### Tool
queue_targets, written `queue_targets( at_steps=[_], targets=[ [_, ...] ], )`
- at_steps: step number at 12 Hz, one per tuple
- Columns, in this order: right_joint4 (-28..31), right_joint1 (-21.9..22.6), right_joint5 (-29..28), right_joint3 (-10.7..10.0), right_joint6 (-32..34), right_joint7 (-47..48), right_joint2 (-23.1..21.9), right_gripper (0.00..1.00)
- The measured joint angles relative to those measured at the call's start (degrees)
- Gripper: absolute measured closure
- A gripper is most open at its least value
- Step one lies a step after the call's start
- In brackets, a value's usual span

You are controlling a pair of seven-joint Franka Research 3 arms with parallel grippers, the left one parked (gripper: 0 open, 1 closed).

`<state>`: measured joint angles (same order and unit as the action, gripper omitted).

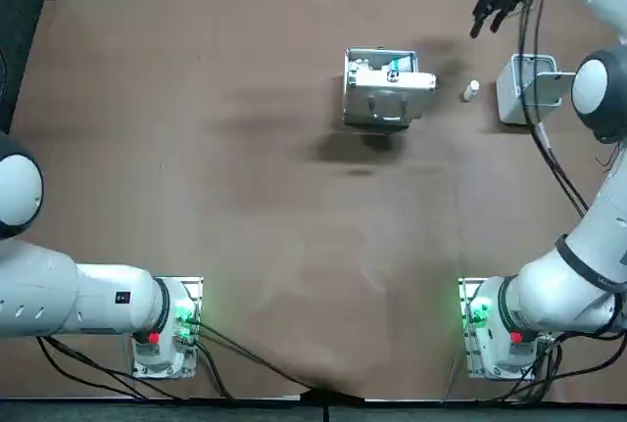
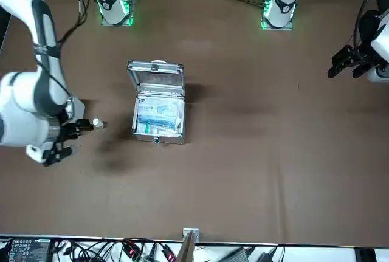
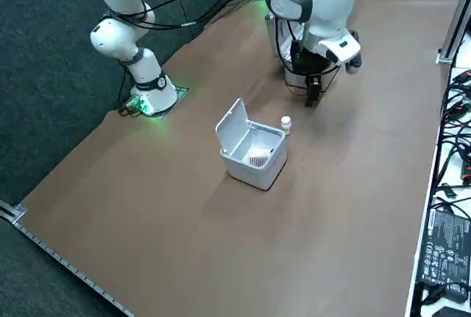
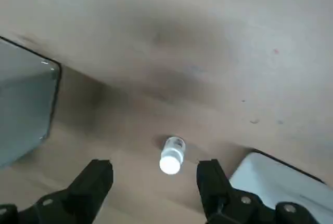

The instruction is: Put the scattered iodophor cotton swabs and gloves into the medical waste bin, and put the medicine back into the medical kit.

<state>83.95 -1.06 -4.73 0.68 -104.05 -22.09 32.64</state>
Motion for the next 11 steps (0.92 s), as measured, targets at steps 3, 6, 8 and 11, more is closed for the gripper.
queue_targets(
  at_steps=[3, 6, 8, 11],
  targets=[
    [10.1, 0.9, 0.9, -0.1, -12.2, 4.2, -1.6, 0.00],
    [21.2, 0.9, 1.2, -0.4, -23.3, 6.3, -4.1, 0.00],
    [26.3, 0.8, 1.2, -0.8, -27.6, 6.4, -5.7, 0.01],
    [29.5, 0.4, 1.2, -0.9, -28.7, 6.4, -7.2, 0.14]
  ],
)
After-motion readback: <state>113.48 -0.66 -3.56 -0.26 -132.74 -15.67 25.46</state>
